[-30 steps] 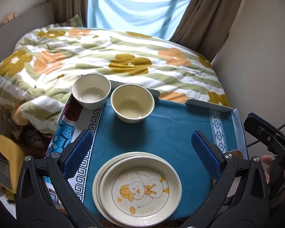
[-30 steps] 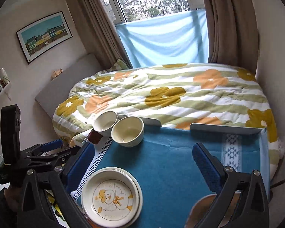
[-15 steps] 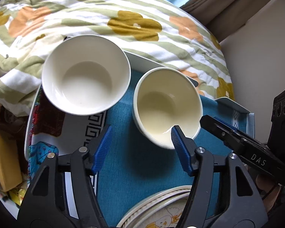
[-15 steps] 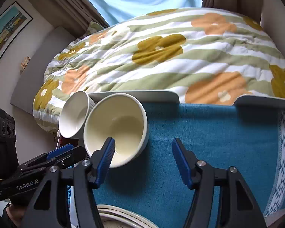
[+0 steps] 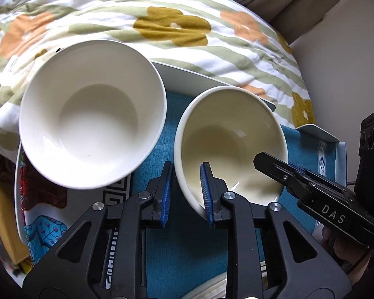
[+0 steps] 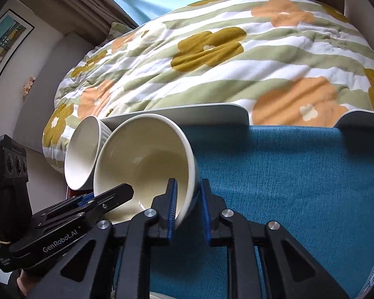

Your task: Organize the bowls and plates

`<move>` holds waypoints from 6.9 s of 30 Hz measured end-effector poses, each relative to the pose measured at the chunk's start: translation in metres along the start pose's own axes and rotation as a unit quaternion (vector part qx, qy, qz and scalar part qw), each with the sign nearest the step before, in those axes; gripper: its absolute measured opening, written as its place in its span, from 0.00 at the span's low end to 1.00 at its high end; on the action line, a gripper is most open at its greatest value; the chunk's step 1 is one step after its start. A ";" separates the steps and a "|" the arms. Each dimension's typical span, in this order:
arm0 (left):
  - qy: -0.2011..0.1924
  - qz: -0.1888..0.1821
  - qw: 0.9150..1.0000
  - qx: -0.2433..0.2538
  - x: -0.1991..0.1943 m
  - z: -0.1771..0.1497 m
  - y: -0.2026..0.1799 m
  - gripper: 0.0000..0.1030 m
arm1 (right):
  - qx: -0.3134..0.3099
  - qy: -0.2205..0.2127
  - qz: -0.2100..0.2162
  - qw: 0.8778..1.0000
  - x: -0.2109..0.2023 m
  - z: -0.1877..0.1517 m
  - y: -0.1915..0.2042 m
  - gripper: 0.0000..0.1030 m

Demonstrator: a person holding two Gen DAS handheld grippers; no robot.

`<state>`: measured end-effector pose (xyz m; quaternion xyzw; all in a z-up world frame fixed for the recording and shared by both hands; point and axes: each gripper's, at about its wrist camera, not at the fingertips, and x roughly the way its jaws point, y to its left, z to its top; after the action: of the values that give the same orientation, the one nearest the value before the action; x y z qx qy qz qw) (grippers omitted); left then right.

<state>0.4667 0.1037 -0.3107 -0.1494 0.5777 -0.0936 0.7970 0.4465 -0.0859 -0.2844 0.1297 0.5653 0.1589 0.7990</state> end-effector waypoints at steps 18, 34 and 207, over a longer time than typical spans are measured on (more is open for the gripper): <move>-0.051 0.023 0.998 0.033 -0.056 -0.018 -0.042 0.19 | -0.011 -0.047 0.028 0.998 -0.058 -0.010 0.000 0.16; -0.114 0.028 0.992 0.057 -0.141 -0.139 -0.193 0.19 | -0.036 -0.107 0.050 0.992 -0.210 -0.099 -0.069 0.16; -0.187 0.055 0.979 -0.054 -0.172 -0.113 -0.120 0.22 | -0.128 -0.070 0.126 0.981 -0.163 -0.045 -0.004 0.16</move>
<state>0.3081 0.0321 -0.1483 -0.1753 0.4304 0.0113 0.8854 0.3536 -0.1535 -0.1604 0.1073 0.4624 0.3196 0.8201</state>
